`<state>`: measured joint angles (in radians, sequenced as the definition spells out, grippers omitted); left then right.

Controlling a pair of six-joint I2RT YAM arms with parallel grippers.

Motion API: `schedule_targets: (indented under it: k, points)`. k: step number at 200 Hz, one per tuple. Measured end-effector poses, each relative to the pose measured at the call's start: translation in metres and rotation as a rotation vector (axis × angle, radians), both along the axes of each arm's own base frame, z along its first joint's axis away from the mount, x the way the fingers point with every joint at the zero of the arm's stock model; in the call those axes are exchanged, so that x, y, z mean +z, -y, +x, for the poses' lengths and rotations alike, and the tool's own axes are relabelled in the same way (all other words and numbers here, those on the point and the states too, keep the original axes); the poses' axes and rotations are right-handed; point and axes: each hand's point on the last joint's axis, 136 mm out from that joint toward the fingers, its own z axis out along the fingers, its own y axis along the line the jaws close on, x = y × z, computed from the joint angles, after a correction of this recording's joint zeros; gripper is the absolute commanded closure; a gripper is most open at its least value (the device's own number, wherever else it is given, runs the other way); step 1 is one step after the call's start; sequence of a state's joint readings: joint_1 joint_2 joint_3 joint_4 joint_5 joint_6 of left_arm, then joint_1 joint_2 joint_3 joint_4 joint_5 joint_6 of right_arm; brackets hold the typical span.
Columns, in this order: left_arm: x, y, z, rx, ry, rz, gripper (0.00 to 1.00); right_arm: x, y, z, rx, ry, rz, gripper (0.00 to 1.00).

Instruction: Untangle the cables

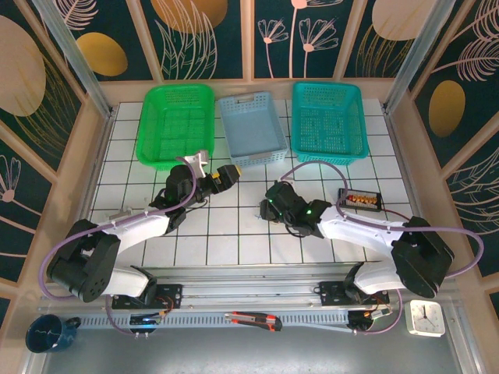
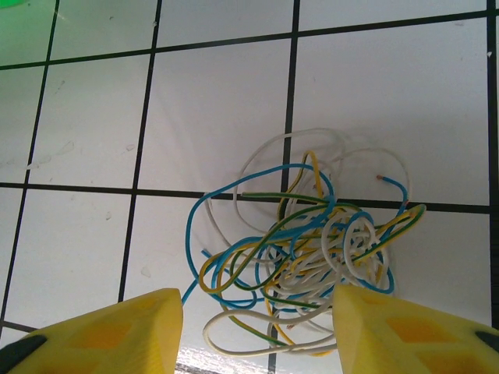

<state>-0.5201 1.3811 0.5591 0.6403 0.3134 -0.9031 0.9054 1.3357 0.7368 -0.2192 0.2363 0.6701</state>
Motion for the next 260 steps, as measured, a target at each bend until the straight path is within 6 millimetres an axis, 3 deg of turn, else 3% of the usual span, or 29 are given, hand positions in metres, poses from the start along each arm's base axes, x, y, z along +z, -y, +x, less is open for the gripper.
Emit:
schedule_targets:
  k: [38, 68, 139, 196, 202, 219, 236, 260]
  points:
    - [0.0, 0.0, 0.0, 0.0, -0.001, -0.001, 0.01, 0.0, 0.0, 0.002, 0.008, 0.007, -0.004, 0.47]
    - [-0.001, 0.0, 0.0, 0.001, -0.003, -0.001, 0.01, -0.01, -0.001, 0.004, 0.02, -0.001, -0.031, 0.55]
    - [-0.003, 0.0, 0.0, 0.002, -0.012, -0.002, 0.01, -0.015, -0.001, 0.006, 0.038, -0.006, -0.045, 1.0]
    - [-0.005, 0.008, -0.003, -0.047, -0.024, -0.011, 0.05, 0.025, 0.011, 0.018, -0.006, 0.063, 0.044, 1.0]
    - [-0.005, 0.01, -0.004, -0.061, -0.027, -0.014, 0.06, 0.03, 0.014, 0.021, -0.016, 0.069, 0.057, 0.96]
    - [-0.007, 0.018, -0.009, -0.102, -0.036, -0.018, 0.09, 0.038, 0.026, 0.029, -0.051, 0.08, 0.094, 0.74]
    - [-0.011, 0.032, -0.017, -0.15, -0.045, -0.013, 0.15, 0.037, 0.039, 0.035, -0.093, 0.071, 0.12, 0.56]
    - [-0.027, 0.055, -0.039, -0.237, -0.063, 0.024, 0.27, 0.027, 0.049, 0.034, -0.106, 0.04, 0.124, 0.45]
